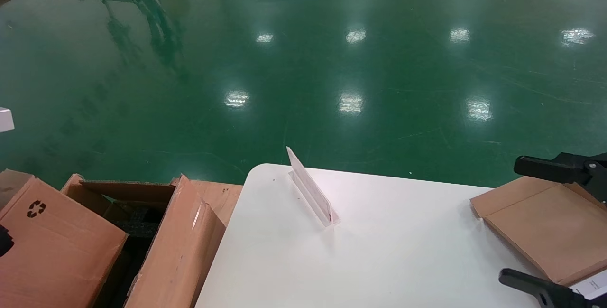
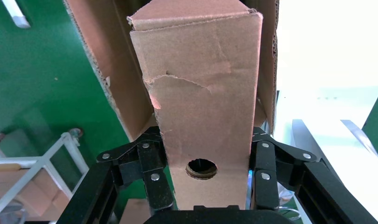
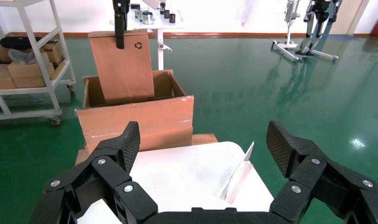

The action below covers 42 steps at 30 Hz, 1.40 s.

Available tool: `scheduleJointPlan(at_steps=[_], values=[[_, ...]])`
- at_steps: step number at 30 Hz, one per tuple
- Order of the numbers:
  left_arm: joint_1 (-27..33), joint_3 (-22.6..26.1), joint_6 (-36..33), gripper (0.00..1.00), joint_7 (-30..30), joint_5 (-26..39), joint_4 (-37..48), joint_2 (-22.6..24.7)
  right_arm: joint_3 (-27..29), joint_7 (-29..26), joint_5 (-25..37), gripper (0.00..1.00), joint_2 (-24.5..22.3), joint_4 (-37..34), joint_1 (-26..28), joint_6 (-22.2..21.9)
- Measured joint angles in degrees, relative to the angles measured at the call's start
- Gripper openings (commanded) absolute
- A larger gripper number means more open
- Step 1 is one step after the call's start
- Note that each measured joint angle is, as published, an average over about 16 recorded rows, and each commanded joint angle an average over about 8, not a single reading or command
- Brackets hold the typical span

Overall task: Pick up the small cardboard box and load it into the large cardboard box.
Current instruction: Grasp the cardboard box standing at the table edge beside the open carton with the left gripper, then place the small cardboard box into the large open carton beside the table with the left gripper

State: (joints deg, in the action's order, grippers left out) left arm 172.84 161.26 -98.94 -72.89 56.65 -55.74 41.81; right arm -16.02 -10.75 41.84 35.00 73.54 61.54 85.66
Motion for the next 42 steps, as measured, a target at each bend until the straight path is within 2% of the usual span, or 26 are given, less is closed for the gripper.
scheduleJointPlan(at_steps=[20,42], values=[[-12.39,-1.42,3.85,0.00,2.83,-2.41,6.50,-2.21,0.00,0.00,0.00,1.00,0.00,0.00,0.00,0.00],[-20.35,-1.21,7.00,0.00,0.86,-0.53,11.27,-0.71,0.00,0.00,0.00,1.00,0.00,0.00,0.00,0.00]])
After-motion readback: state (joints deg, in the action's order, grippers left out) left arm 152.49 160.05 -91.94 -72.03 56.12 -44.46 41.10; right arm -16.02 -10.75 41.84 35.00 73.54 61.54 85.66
